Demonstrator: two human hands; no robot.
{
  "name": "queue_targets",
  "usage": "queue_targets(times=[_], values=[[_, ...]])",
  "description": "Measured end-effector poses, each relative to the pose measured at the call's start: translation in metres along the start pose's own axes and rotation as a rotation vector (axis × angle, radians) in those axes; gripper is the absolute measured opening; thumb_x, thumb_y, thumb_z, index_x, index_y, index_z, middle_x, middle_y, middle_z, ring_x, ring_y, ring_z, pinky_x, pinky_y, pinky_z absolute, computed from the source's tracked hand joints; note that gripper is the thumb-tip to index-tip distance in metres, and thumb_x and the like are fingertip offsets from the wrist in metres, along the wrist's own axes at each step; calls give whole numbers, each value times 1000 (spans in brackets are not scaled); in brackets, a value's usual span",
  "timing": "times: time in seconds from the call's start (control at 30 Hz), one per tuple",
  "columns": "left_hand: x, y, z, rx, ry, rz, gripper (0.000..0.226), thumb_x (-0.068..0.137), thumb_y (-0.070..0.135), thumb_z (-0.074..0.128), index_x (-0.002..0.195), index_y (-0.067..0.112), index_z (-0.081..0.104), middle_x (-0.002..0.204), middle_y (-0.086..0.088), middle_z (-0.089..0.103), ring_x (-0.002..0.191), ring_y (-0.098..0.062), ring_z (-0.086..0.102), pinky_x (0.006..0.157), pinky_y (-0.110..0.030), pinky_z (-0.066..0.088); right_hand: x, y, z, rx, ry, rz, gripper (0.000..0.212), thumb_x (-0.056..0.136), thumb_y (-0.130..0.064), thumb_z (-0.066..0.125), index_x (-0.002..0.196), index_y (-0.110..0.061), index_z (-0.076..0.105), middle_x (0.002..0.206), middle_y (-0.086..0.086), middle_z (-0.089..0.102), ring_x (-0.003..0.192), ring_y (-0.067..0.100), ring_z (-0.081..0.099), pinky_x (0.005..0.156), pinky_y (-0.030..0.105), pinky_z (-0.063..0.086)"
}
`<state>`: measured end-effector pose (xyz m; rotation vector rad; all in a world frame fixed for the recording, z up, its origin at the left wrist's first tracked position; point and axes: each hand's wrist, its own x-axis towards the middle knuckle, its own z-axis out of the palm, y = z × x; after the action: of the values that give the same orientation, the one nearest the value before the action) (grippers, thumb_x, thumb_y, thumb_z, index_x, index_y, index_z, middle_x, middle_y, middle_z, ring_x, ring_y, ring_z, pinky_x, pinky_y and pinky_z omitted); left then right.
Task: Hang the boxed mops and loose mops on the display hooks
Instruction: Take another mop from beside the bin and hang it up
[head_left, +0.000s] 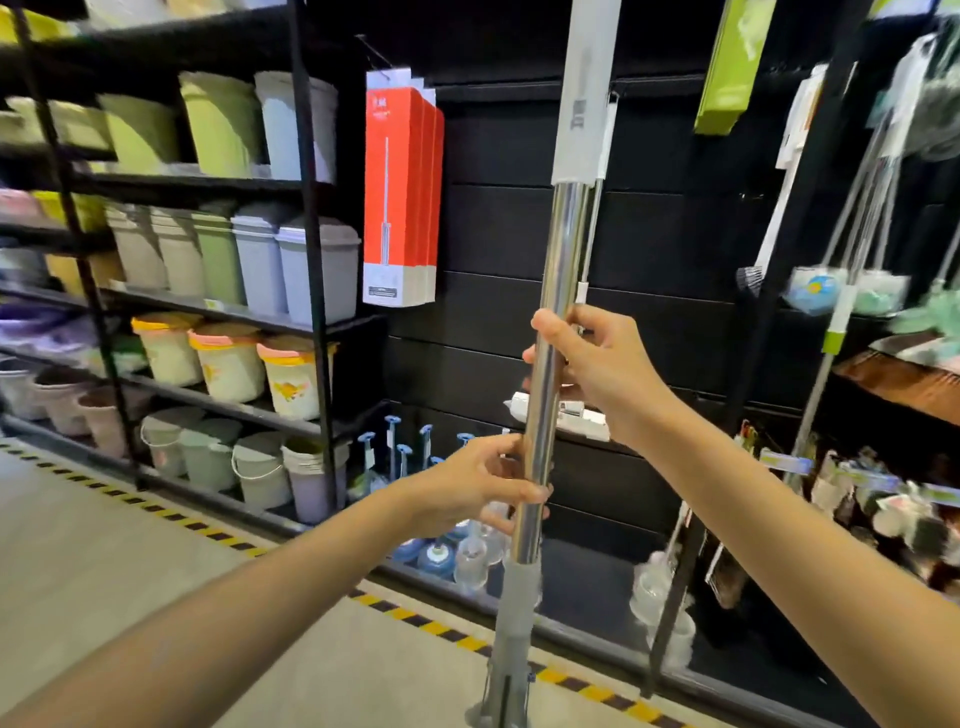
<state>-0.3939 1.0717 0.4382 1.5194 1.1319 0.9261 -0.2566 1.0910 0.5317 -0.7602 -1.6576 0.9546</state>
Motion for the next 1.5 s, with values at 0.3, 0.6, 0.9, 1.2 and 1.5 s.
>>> queue_targets(times=[0.3,0.6,0.9,1.2,1.5], values=[[177,-26,-109,-4,-48,89,27,86,8,65,110,16,55,98,-5,67,101,-28,67,88,-49,55,178,88,15,-93,61,-24,21,94,-33,56,83,-15,60,76,3,68,60,13,69,51,18,55],[365,-13,-203,45,-166,141,30,85,11,67,112,19,56,114,-14,64,105,-26,65,86,-43,56,355,145,2,-158,200,-24,17,94,-33,55,90,-17,60,81,6,67,72,17,70,55,21,57],[524,-16,-247,77,-229,159,33,86,10,66,108,30,51,110,-4,62,100,-19,66,83,-40,58,496,217,-38,-177,249,4,17,93,-35,57,90,-18,60,84,6,69,73,16,71,54,21,56],[665,0,-251,142,-252,208,44,86,18,67,126,19,47,115,-13,64,100,-23,68,87,-46,56,610,266,-111,-173,227,39,26,94,-35,55,100,-10,62,82,6,69,72,20,71,63,27,58],[741,30,-257,81,-249,235,44,84,18,70,123,20,51,123,-21,59,103,-28,67,85,-49,56,674,265,-145,-214,238,-13,25,95,-35,53,102,-12,61,86,9,68,76,23,69,66,28,58]])
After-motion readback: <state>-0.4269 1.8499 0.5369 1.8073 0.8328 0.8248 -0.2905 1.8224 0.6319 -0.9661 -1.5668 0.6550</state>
